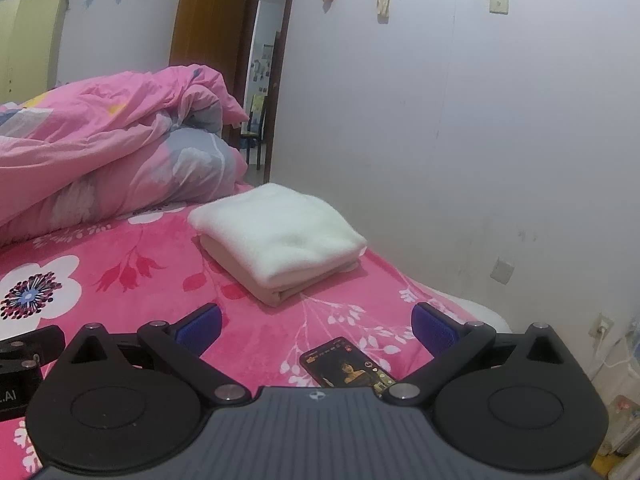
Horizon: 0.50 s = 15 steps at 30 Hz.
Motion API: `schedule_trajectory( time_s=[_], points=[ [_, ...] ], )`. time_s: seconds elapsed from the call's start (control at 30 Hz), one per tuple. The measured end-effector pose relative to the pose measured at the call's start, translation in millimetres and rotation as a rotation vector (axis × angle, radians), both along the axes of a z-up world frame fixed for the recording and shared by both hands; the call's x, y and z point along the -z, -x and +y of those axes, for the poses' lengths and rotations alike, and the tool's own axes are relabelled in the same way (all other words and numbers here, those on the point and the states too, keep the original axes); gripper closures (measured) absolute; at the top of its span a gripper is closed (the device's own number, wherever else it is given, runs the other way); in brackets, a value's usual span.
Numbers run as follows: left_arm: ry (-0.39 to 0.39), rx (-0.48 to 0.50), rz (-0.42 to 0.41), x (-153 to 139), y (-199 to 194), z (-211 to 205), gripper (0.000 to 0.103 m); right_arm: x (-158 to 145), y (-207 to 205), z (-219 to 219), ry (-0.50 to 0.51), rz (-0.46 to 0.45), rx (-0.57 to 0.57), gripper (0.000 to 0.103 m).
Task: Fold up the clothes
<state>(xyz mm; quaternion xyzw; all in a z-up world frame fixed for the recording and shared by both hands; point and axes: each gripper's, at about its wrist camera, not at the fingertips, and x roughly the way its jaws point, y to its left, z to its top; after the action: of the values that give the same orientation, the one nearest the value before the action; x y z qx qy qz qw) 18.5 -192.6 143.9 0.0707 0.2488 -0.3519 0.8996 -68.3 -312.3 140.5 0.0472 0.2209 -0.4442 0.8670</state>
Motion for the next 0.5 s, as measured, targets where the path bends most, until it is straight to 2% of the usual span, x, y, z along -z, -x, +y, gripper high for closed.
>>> schedule_trajectory(
  time_s=[0.5],
  points=[
    [-0.005,-0.010,0.016,1.4,-1.5,0.1,0.000,-1.9,0.0,-2.8,0.001,-0.005,0.007,0.000]
  ],
)
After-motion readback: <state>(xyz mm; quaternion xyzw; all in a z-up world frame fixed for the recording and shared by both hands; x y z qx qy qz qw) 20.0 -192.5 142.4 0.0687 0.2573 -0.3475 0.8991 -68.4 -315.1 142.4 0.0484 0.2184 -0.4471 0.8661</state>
